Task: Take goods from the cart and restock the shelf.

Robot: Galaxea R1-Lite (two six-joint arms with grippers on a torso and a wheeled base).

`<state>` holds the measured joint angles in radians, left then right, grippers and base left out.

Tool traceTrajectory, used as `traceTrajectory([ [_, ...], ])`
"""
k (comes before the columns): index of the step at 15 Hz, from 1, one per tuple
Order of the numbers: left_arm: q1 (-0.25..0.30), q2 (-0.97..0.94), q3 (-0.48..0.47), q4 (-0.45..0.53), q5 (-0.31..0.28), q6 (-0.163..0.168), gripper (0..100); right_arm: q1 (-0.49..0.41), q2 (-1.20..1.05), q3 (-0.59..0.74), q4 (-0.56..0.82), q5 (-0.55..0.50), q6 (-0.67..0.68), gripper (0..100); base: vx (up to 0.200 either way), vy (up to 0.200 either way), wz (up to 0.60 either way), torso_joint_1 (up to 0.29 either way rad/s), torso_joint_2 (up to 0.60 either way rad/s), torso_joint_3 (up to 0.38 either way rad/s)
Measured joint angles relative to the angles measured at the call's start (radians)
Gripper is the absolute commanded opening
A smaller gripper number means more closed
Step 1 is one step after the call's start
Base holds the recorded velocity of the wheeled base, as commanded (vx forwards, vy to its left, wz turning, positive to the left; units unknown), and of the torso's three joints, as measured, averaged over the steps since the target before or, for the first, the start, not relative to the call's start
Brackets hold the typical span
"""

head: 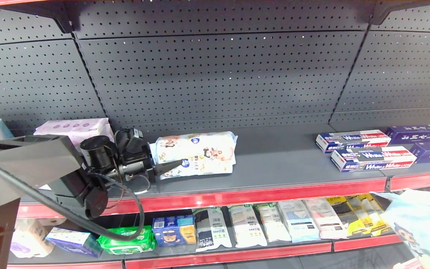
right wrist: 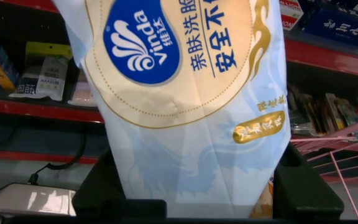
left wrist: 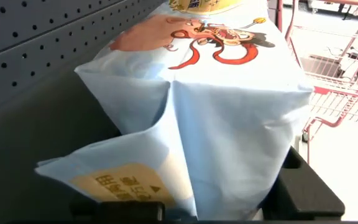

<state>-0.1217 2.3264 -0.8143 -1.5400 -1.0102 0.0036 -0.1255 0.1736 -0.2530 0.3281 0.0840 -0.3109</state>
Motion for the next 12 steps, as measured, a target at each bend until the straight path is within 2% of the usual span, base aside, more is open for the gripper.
traceTrajectory([
  [4, 0.001, -0.013, 0.13, -0.03, -0.013, 0.022, 0, 0.0, -0.001, -0.002, 0.0, 0.0, 0.0, 0, 0.0, 0.0, 0.0, 0.0, 0.0, 0.0],
  [7, 0.003, -0.017, 0.14, -0.03, 0.006, 0.017, 0, -0.001, 0.0, 0.0, 0.001, 0.0, 0.0, 0, 0.0, 0.0, 0.0, 0.0, 0.0, 0.0],
  [10, 0.003, -0.021, 0.149, -0.03, 0.054, 0.012, 0, 0.0, -0.001, 0.003, 0.001, 0.0, 0.0, 0, 0.0, 0.0, 0.0, 0.0, 0.0, 0.0],
  [12, 0.003, -0.021, 0.151, -0.03, 0.058, 0.001, 0, 0.0, -0.002, 0.008, 0.002, 0.003, 0.0, 0, 0.0, 0.0, 0.0, 0.0, 0.0, 0.0],
])
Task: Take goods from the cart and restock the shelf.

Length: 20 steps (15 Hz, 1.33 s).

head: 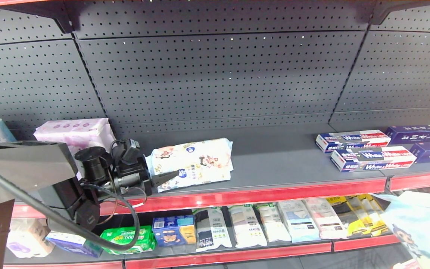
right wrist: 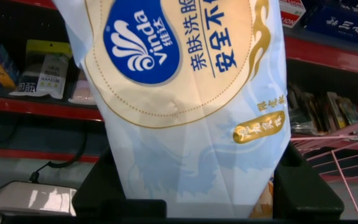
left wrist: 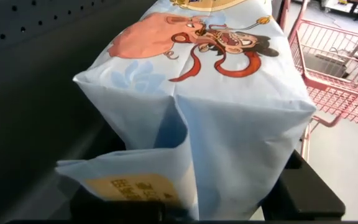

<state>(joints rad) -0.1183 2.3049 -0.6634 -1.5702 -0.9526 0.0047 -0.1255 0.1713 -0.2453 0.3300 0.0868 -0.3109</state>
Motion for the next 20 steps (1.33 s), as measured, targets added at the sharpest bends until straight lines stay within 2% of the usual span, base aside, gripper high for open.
traceTrajectory([
  [2, -0.002, 0.0, -0.001, 0.0, -0.018, -0.012, 0, -0.001, 0.0, 0.001, 0.0, 0.0, 0.0, 0, 0.0, 0.0, 0.0, 0.0, 0.0, 0.0],
  [3, -0.005, 0.0, -0.001, 0.0, -0.03, -0.012, 0, -0.001, 0.0, 0.002, 0.0, 0.0, 0.001, 0, 0.0, 0.0, 0.0, 0.0, 0.0, 0.0],
  [4, -0.005, 0.0, -0.003, 0.001, -0.071, -0.012, 0, -0.001, 0.0, 0.003, 0.0, 0.0, 0.001, 0, 0.0, 0.0, 0.0, 0.0, 0.0, 0.0],
  [6, -0.006, 0.001, -0.007, 0.001, -0.091, -0.009, 0, 0.0, 0.002, 0.002, 0.0, 0.0, 0.001, 0, 0.0, 0.0, 0.0, 0.0, 0.0, 0.0],
  [10, -0.005, 0.012, -0.023, 0.0, -0.081, -0.004, 0, 0.0, 0.004, 0.002, 0.0, 0.0, 0.001, 0, 0.0, 0.0, 0.0, 0.0, 0.0, 0.0],
  [15, -0.005, 0.029, -0.036, 0.0, -0.054, 0.04, 0, -0.001, 0.005, 0.003, 0.0, -0.001, 0.001, 0, 0.0, 0.0, 0.0, 0.0, 0.0, 0.0],
  [20, -0.005, 0.035, -0.036, -0.001, -0.026, 0.04, 0, 0.0, 0.006, 0.003, 0.0, -0.001, 0.001, 0, 0.0, 0.0, 0.0, 0.0, 0.0, 0.0],
])
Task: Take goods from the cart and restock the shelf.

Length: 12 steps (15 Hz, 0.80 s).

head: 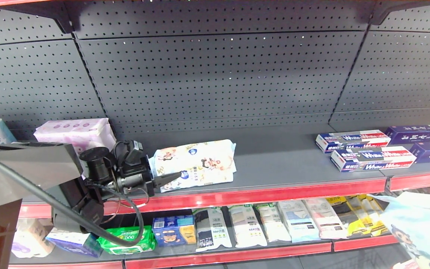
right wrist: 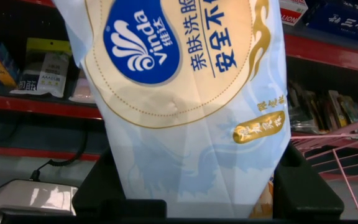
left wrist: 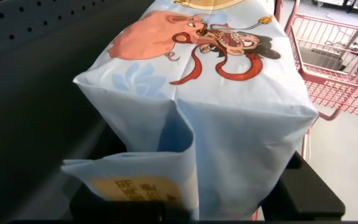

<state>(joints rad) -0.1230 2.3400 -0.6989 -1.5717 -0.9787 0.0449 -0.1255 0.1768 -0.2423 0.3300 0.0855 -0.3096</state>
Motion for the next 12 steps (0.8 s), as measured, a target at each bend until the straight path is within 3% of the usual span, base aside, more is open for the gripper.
traceTrajectory([
  [12, -0.001, 0.017, -0.028, 0.003, -0.067, 0.008, 0, -0.003, -0.002, 0.0, 0.001, 0.0, -0.001, 0, 0.0, 0.0, 0.0, 0.0, 0.0, 0.0],
])
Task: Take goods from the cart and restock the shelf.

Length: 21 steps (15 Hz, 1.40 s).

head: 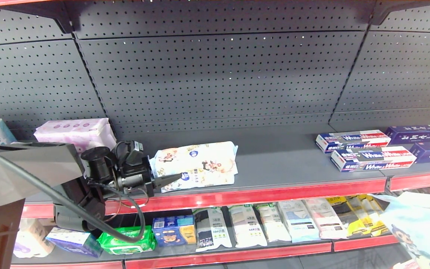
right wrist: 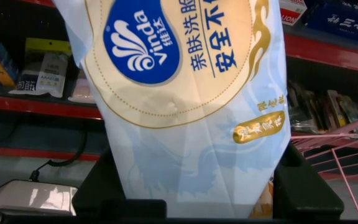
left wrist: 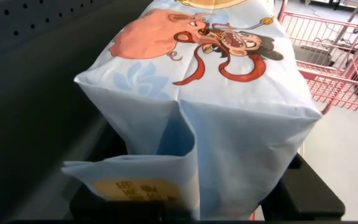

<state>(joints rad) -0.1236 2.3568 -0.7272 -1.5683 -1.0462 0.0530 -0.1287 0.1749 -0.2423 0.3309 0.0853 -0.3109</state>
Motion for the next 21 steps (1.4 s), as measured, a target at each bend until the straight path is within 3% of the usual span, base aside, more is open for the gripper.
traceTrajectory([
  [16, -0.005, 0.008, -0.01, -0.001, -0.008, 0.003, 0, 0.0, -0.006, 0.002, 0.001, 0.0, 0.001, 0, 0.0, 0.0, 0.0, 0.0, 0.0, 0.0],
  [17, -0.005, 0.008, -0.008, -0.002, -0.005, 0.003, 100, 0.0, -0.006, 0.002, 0.001, 0.0, 0.001, 0, 0.0, 0.0, 0.0, 0.0, 0.0, 0.0],
  [21, -0.005, 0.009, -0.001, 0.0, -0.005, 0.001, 100, 0.0, -0.006, 0.001, 0.001, 0.0, 0.001, 0, 0.0, 0.0, 0.0, 0.0, 0.0, 0.0],
])
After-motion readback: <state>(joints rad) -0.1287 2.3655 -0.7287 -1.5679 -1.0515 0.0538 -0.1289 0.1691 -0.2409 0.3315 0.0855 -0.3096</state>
